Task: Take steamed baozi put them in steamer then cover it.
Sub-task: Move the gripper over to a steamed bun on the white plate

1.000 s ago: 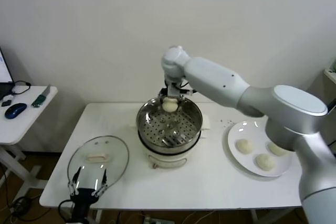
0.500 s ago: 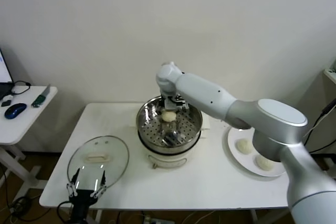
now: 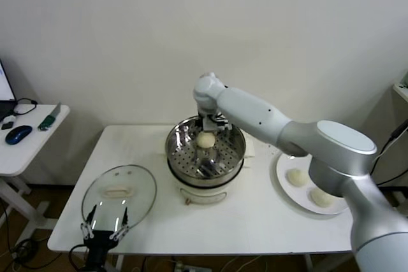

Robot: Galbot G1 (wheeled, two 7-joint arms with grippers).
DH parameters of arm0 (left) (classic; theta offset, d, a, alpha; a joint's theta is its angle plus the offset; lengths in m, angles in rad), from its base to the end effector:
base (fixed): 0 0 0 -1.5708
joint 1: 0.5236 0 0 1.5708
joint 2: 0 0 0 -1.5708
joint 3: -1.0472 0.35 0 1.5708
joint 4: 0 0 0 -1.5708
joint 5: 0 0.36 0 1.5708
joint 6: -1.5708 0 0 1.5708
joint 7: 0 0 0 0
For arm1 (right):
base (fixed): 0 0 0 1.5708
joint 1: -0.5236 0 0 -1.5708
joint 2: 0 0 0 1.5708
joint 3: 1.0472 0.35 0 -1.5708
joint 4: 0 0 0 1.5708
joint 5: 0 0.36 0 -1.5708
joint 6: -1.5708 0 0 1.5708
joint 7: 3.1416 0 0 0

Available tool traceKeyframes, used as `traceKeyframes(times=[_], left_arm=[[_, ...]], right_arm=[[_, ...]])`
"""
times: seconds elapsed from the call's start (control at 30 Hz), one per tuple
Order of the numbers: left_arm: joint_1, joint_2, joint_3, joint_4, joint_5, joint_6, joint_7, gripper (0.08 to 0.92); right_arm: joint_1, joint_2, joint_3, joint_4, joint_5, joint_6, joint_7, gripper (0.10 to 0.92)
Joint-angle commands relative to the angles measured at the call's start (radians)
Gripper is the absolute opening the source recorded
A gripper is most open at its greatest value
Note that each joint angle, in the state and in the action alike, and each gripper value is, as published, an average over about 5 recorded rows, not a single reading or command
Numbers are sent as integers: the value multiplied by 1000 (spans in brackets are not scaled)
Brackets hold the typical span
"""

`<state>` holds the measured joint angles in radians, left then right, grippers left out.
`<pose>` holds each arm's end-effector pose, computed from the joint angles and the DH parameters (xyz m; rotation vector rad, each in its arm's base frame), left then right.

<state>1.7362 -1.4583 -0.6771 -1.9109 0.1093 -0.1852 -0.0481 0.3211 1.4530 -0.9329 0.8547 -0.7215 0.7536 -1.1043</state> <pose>0.1173 0.0774 -0.3851 0.1212 -2.9554 -0.4316 0.6076 0.1990 -0.0931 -1.8177 0.0502 -2.5093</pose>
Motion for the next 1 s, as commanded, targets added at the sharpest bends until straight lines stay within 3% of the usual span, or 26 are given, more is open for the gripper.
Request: traceKeyframes(times=[0.03, 0.23, 0.37, 0.47, 0.6, 0.7, 1.0], left_arm=[[0, 1, 2, 2, 1, 1, 0, 823], [1, 1, 5, -4, 2, 1, 0, 823], [2, 2, 10, -10, 2, 1, 1, 823], [-2, 3, 12, -17, -2, 4, 1, 823], [-7, 6, 17, -28, -10, 11, 3, 823], [-8, 10, 23, -29, -8, 12, 4, 823], [-4, 15, 25, -21, -4, 13, 2, 823]], right_arm=[[73, -56, -6, 52, 150, -35, -7, 823], [191, -239, -187, 158, 523, -217, 41, 823], [317, -421, -397, 266, 846, -534, 92, 823], [341, -531, -431, 306, 952, -729, 66, 823], [313, -649, -422, 335, 1038, -927, 29, 823], [253, -729, -394, 354, 1069, -995, 31, 823], [-3, -809, -218, 298, 923, -1009, 7, 823]])
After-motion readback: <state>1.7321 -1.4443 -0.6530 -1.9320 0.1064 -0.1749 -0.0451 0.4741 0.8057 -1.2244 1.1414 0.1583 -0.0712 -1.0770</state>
